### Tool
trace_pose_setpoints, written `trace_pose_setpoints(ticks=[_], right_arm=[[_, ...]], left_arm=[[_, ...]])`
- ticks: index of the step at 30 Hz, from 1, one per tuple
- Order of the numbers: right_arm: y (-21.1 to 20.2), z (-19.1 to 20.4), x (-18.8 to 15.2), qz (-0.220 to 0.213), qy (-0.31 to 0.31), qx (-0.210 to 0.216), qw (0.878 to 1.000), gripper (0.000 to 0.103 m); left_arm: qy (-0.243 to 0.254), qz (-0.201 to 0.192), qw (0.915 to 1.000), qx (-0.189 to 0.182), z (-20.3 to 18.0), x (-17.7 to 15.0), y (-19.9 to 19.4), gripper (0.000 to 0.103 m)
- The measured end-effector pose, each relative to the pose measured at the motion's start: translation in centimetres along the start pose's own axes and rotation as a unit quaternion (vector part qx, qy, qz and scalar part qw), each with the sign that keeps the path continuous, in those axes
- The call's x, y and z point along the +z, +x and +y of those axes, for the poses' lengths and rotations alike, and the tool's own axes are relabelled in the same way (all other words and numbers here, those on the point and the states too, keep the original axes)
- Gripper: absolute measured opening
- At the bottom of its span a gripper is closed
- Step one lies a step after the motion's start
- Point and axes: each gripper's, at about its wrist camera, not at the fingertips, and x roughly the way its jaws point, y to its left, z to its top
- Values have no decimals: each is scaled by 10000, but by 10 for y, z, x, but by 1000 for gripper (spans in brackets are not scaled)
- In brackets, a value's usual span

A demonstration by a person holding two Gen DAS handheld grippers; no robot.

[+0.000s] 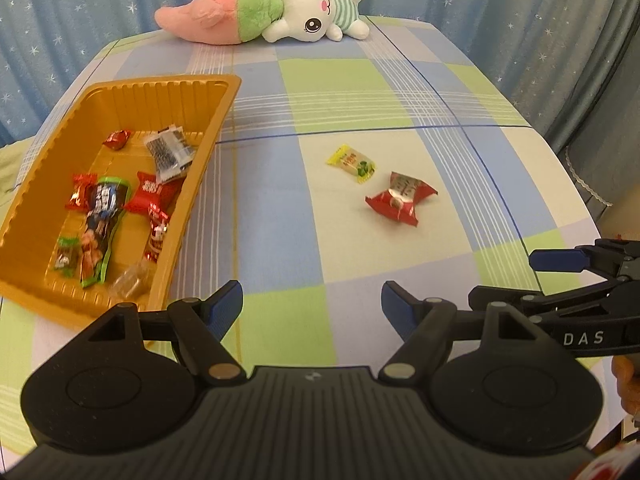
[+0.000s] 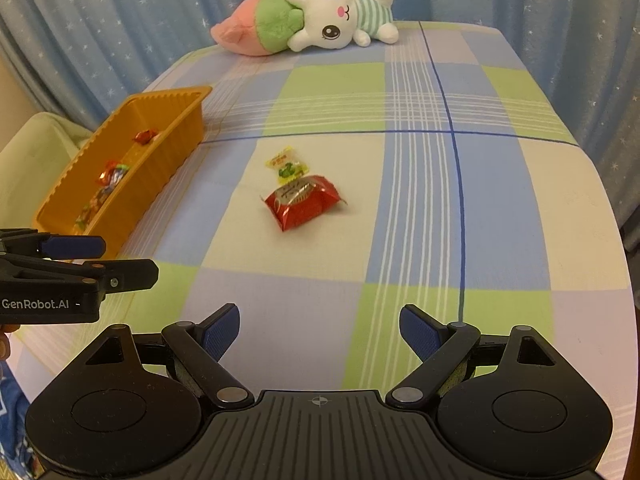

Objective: Organize snacks

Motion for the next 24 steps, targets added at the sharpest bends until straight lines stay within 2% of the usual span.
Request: trace_pose_setpoints(ticks=[2,5,10,15,24], right_arm=[[4,0,5,-6,44,-8,10000,86],[11,1,13,-15,126,-5,9999,78],[22,-2,24,-30,394,90,9992,75],[34,-6,33,-37,700,166,9974,66],[53,-4,48,-155,1114,272,9933,57]], left_arm=[[22,-4,10000,3,2,4,4,75],[25,-4,10000,11,5,10,10,75],[30,25,10000,-1,10,18,21,75],[20,53,10000,-23,14,24,30,75],[92,64,9999,-22,18,36,44,74]])
